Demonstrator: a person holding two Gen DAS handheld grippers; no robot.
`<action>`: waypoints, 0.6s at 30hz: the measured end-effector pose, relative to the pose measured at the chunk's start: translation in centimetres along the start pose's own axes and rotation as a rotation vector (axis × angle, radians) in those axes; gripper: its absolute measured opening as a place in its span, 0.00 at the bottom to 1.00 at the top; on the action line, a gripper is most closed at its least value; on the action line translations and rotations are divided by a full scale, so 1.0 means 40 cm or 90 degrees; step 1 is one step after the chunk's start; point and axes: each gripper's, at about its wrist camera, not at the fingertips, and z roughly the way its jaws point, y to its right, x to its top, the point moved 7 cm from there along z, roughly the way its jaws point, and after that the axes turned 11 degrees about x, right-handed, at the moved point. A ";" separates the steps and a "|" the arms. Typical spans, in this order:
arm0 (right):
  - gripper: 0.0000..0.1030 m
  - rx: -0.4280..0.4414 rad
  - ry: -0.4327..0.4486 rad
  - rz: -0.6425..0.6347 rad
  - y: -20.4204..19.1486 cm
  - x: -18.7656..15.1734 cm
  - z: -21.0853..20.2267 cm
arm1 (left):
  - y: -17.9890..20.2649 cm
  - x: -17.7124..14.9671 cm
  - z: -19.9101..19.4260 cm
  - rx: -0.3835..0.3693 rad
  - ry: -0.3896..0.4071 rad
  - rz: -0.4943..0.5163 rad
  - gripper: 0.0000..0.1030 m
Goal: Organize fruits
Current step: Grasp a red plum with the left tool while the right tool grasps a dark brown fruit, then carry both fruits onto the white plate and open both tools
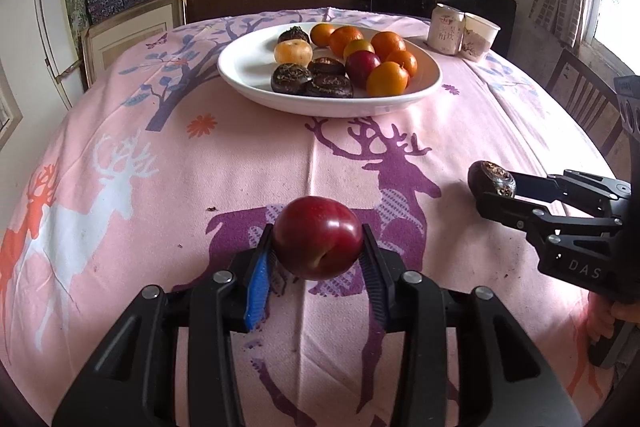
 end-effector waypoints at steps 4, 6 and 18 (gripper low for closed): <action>0.43 -0.002 0.009 0.002 0.002 0.002 -0.008 | -0.017 0.012 -0.013 0.030 0.023 -0.008 0.39; 0.43 -0.003 0.014 0.002 0.002 0.003 -0.012 | -0.024 0.018 -0.020 0.040 0.033 -0.011 0.39; 0.43 0.010 0.096 0.008 -0.006 0.022 -0.079 | -0.034 0.025 -0.039 0.067 0.060 -0.009 0.39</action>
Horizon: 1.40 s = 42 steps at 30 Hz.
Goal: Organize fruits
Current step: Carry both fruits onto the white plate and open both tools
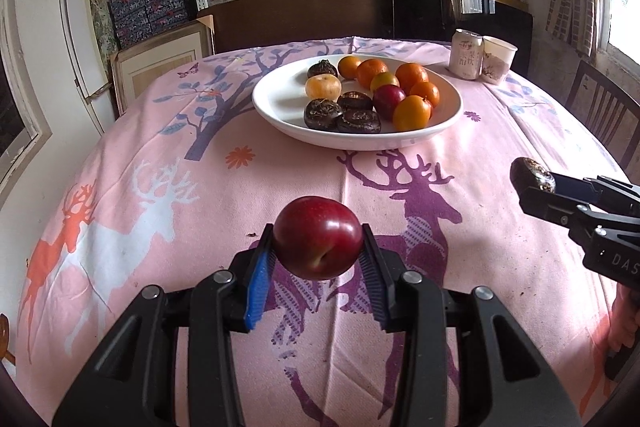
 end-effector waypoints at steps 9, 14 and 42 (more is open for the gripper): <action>0.43 0.010 0.019 0.005 -0.009 0.001 -0.020 | -0.003 0.004 -0.011 0.008 0.015 -0.001 0.39; 0.43 0.016 0.032 0.011 -0.008 0.001 -0.035 | -0.004 0.016 -0.025 0.018 0.032 0.006 0.39; 0.42 0.059 0.092 0.006 0.004 0.425 0.091 | -0.019 0.411 0.247 0.000 0.021 -0.034 0.39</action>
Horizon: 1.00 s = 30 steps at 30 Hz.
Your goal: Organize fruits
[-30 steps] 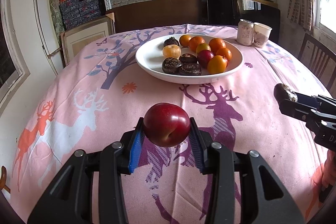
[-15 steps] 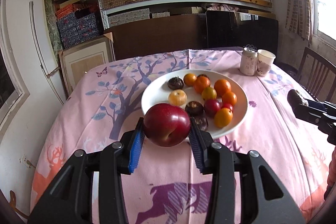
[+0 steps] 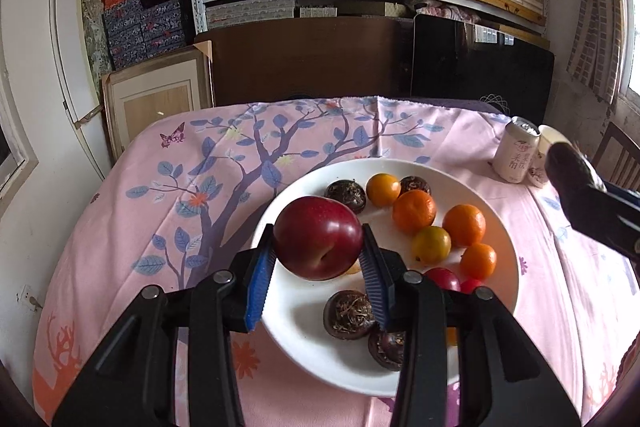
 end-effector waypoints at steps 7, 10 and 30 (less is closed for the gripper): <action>0.42 -0.007 -0.066 0.031 0.049 -0.015 0.183 | -0.013 -0.040 0.107 0.022 -0.043 0.011 0.39; 0.42 -0.007 -0.085 0.041 0.064 -0.027 0.233 | -0.014 -0.040 0.136 0.029 -0.045 0.014 0.39; 0.56 -0.016 -0.058 0.004 0.040 -0.018 0.180 | -0.017 -0.033 0.100 0.043 -0.025 0.002 0.71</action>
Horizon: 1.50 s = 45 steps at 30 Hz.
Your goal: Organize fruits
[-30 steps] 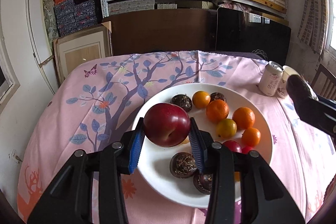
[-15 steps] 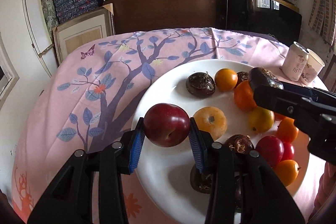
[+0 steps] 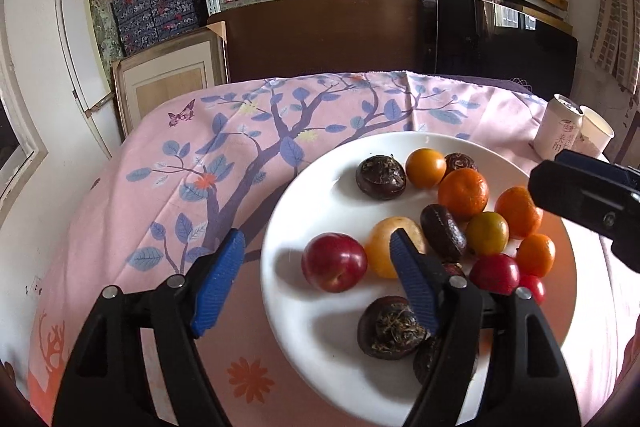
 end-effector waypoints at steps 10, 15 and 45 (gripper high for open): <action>0.55 -0.002 -0.002 -0.002 -0.050 -0.044 -0.081 | -0.015 -0.055 -0.141 0.011 0.038 -0.008 0.78; 0.56 -0.012 0.003 -0.001 -0.066 -0.084 -0.135 | -0.016 -0.075 -0.198 0.011 0.058 -0.014 0.84; 0.70 -0.026 0.018 0.080 -0.012 -0.287 -0.243 | 0.018 -0.169 -0.339 -0.008 0.093 -0.001 0.95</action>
